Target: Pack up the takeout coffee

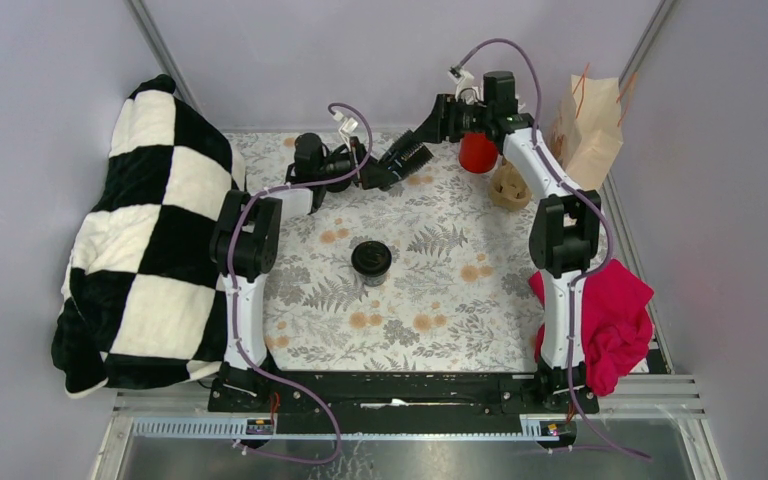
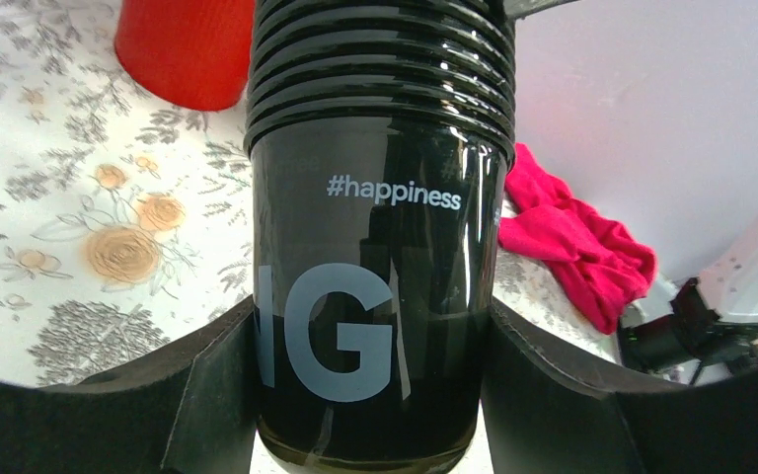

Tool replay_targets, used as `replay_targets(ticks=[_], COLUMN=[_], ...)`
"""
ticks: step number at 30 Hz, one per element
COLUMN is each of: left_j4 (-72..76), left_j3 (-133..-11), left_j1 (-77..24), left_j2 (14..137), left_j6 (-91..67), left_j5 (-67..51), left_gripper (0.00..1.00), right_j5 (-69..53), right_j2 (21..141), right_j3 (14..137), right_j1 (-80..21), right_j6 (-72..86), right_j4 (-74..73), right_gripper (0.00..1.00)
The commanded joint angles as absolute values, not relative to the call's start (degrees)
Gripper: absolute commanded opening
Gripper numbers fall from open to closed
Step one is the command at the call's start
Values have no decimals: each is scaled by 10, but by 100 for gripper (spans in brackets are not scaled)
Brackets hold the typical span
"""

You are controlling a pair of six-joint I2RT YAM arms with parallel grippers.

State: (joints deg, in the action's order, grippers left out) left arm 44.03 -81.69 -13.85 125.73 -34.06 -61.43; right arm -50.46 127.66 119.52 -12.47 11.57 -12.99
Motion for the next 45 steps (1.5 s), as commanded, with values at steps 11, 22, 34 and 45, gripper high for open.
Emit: replay_targets(ticks=[11,22,34,45], left_j4=[586,576,454,390], left_j3=[-819,-817,-758,-729], left_j1=[-137,-136,-138,-140], left_j2=[1274,1270,1201,1170], left_j6=[-417,-409,-308,-316], left_j5=[-620,-601,-411,-243], left_gripper=[23,22,89,98], right_j5=[-621,-643,-451,-210], right_j2=[1243,1225,1170,1226], right_j3=[1043,963,972,1192], right_j1=[-149,-164,-165,-207], right_j6=[287,426,196,-78], right_j4=[107,301,77,-255], right_gripper=[50,37,0,0])
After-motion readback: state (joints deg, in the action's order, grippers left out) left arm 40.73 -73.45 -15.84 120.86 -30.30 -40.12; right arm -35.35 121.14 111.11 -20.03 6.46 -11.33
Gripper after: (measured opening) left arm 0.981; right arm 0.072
